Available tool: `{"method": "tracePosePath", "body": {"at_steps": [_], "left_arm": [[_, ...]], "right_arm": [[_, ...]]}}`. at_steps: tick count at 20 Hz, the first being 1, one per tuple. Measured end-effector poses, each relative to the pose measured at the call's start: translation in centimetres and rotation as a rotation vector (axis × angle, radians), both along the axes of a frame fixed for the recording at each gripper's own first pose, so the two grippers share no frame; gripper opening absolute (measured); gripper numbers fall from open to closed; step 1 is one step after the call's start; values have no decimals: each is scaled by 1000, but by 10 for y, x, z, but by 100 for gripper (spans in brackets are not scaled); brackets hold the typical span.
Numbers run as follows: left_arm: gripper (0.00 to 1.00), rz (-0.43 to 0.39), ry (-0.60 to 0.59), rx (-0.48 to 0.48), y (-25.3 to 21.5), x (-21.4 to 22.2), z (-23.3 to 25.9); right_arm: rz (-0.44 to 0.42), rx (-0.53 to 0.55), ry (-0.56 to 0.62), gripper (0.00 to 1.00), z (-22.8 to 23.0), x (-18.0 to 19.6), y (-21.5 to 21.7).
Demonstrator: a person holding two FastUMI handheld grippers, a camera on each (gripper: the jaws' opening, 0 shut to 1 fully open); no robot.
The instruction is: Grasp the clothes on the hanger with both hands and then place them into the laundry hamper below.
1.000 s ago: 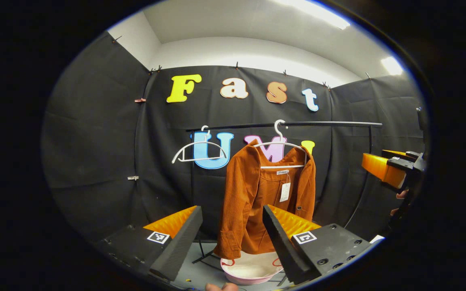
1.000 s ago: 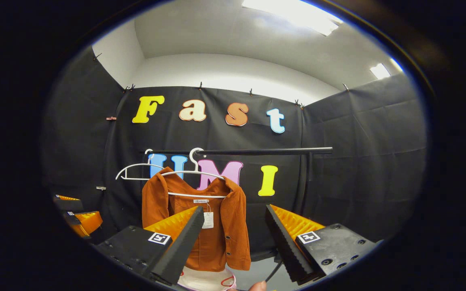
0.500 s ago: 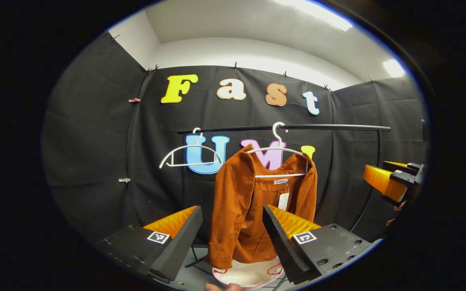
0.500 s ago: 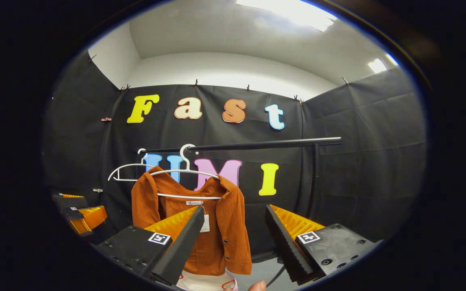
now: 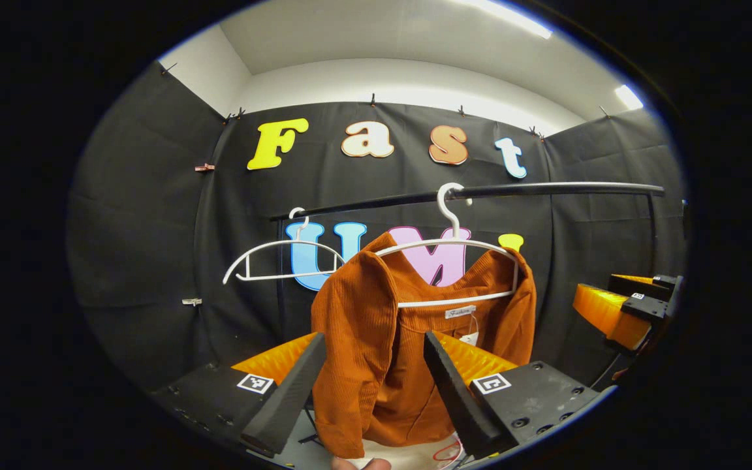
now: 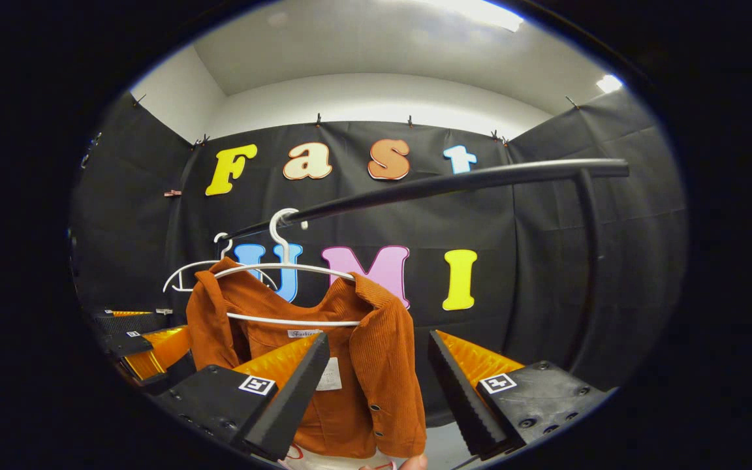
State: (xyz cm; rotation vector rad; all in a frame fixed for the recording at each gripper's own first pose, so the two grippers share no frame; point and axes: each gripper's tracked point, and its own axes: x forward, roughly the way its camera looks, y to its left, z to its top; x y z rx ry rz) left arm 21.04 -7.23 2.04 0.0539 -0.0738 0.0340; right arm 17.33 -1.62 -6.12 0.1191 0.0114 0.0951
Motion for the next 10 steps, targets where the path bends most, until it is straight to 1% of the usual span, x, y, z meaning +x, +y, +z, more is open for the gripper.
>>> {"method": "tracePosePath", "body": {"at_steps": [1,2,3,4,5,6,7,10], "left_arm": [[95,7,9,3,-2,11,-3],[92,13,22,4,-3,22,-7],[95,16,27,2,-4,32,-10],[95,18,30,0,-6,42,-11],[92,30,36,-2,-3,51,-15],[95,49,32,-2,0,59,-15],[95,64,24,-1,2,66,-16],[95,109,19,29,9,88,-16]], "right_arm": [[6,0,6,98,-5,9,1],[11,-4,13,98,-10,19,2],[13,-5,12,98,-13,27,4],[11,-5,12,98,-16,35,4],[12,-2,17,98,-20,42,6],[17,1,21,98,-25,47,9],[23,5,25,99,-29,53,12],[28,9,40,98,-43,72,19]]}}
